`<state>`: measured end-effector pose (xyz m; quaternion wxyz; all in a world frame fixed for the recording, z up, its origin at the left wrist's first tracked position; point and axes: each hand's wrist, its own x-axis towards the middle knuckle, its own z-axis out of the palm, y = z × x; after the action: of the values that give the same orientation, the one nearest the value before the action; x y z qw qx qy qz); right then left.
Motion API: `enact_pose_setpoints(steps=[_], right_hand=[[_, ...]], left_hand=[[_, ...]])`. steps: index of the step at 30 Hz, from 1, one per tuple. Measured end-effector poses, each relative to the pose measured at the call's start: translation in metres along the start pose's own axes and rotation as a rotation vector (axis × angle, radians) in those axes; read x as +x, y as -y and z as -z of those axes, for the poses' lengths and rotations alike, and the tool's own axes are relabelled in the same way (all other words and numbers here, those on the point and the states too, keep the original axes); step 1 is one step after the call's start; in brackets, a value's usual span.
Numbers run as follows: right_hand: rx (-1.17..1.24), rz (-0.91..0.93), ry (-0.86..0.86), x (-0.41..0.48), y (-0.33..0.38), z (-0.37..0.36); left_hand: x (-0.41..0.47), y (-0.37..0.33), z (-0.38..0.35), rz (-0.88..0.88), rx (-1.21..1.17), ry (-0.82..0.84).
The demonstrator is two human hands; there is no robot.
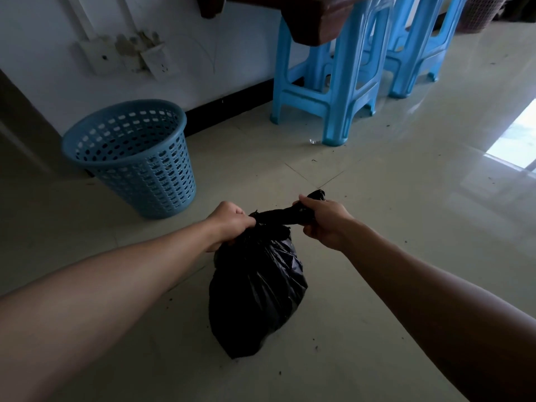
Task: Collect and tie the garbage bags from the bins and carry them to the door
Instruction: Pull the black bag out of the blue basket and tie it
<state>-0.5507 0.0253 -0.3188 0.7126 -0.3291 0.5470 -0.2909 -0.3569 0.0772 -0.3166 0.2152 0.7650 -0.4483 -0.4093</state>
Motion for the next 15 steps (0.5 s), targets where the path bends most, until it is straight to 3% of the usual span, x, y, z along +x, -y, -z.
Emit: enact_pose_setpoints(steps=[5, 12, 15], right_hand=[[0.010, 0.012, 0.014, -0.001, 0.000, -0.009], [0.040, -0.017, -0.061, 0.004, 0.004, 0.004], [0.049, -0.030, -0.066, 0.004, 0.003, 0.004]], left_hand=[[-0.001, -0.006, 0.004, -0.118, 0.112, -0.138], [-0.009, -0.005, 0.021, 0.051, -0.232, 0.420], [-0.008, -0.005, 0.026, 0.064, -0.304, 0.537]])
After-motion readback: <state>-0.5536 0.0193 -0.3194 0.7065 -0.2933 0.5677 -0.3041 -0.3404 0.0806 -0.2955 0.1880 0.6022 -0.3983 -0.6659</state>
